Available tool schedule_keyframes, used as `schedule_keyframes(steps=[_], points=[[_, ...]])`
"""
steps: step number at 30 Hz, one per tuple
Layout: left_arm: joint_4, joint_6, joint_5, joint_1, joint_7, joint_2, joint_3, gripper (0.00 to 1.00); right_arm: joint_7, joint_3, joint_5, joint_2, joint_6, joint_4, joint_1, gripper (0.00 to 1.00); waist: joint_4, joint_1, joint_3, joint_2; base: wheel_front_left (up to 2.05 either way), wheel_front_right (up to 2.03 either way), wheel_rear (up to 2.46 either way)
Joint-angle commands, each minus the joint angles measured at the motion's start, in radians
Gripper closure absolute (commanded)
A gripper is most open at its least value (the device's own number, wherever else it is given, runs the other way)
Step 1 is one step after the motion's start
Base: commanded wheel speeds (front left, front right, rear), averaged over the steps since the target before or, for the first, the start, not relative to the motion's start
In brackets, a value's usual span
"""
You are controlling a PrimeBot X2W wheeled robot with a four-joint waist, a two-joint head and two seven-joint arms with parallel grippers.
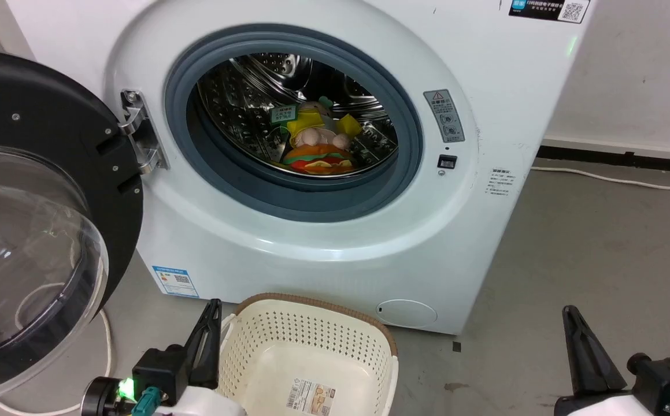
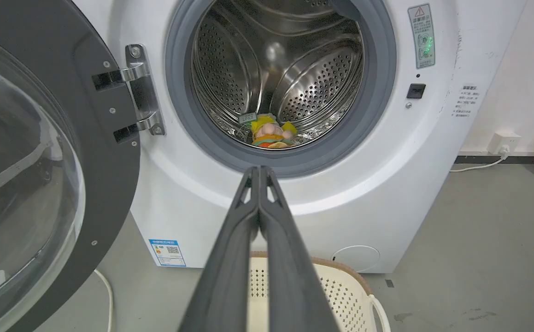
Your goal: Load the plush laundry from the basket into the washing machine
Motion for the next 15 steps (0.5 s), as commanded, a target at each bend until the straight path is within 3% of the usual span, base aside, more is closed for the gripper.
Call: schedule_keyframes(steps=[1,15], points=[[-0.008,-0.002,0.007,-0.005,0.005,-0.003,0.008,1.00,0.006,0.003,-0.010,0.000,0.000,-0.005,-0.013,1.00,0.000,-0.0001,0.000,0.0000,0.00,0.00,0.00],[-0.020,-0.005,0.024,-0.007,0.034,-0.014,0.029,1.00,0.035,0.009,-0.028,0.000,0.000,-0.008,-0.026,1.00,-0.006,-0.0001,0.001,0.0000,0.00,0.00,0.00]])
